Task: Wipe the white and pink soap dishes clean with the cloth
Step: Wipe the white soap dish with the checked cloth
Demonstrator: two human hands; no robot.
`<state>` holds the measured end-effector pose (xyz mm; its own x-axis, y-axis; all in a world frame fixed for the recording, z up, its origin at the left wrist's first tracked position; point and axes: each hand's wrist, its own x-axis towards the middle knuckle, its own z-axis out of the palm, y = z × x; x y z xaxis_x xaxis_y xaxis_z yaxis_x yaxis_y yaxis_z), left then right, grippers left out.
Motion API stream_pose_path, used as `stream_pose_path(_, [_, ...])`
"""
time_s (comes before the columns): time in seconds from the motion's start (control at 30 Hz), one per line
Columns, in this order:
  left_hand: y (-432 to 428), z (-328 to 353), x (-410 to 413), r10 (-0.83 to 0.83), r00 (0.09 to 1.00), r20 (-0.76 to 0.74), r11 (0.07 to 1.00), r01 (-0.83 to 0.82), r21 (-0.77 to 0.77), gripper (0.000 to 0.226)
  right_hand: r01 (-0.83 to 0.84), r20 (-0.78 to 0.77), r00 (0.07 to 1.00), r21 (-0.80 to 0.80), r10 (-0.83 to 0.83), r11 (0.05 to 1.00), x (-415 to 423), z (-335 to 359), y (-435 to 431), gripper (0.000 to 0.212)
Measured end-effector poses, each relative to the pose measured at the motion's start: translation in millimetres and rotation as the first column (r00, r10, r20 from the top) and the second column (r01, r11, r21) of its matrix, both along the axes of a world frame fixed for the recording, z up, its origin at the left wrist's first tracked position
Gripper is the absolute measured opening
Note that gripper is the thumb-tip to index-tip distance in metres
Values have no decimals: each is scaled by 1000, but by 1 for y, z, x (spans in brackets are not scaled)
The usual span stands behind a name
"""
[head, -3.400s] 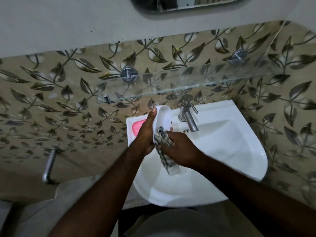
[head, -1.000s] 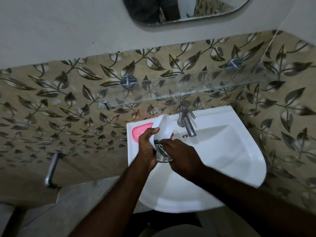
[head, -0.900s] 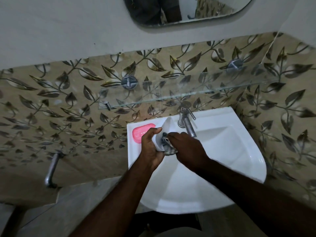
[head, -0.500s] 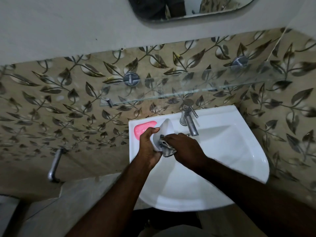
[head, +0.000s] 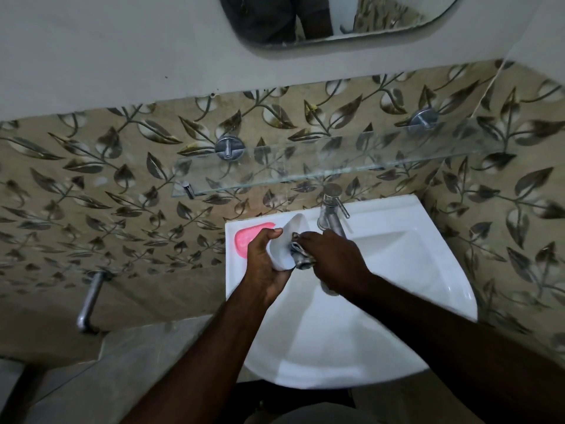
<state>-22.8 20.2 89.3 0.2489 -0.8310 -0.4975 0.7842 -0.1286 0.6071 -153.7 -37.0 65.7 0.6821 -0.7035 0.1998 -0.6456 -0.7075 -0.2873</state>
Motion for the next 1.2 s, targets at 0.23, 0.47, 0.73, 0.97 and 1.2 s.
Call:
stream_pose_path(0.23, [-4, -2, 6, -88, 994, 70, 994, 83, 77, 33, 0, 186, 978, 435, -90, 901, 25, 26, 34, 9])
stream_pose_path(0.47, [-8, -2, 12, -37, 999, -30, 999, 38, 26, 47, -121, 6, 993, -36, 121, 992, 2, 3, 1, 47])
stream_pose_path(0.73, [-12, -1, 9, -103, 988, 119, 994, 99, 45, 33, 21, 15, 1000, 310, -27, 951, 4, 10, -4, 5])
stream_pose_path(0.97, [-13, -2, 5, -9, 998, 68, 1000, 7, 21, 53, 18, 294, 945, 397, -146, 918, 22, 16, 33, 13])
stream_pose_path(1.2, [-15, -3, 5, 88, 991, 101, 996, -85, -26, 67, -35, 66, 998, 232, 20, 972, 0, -1, 15, 25])
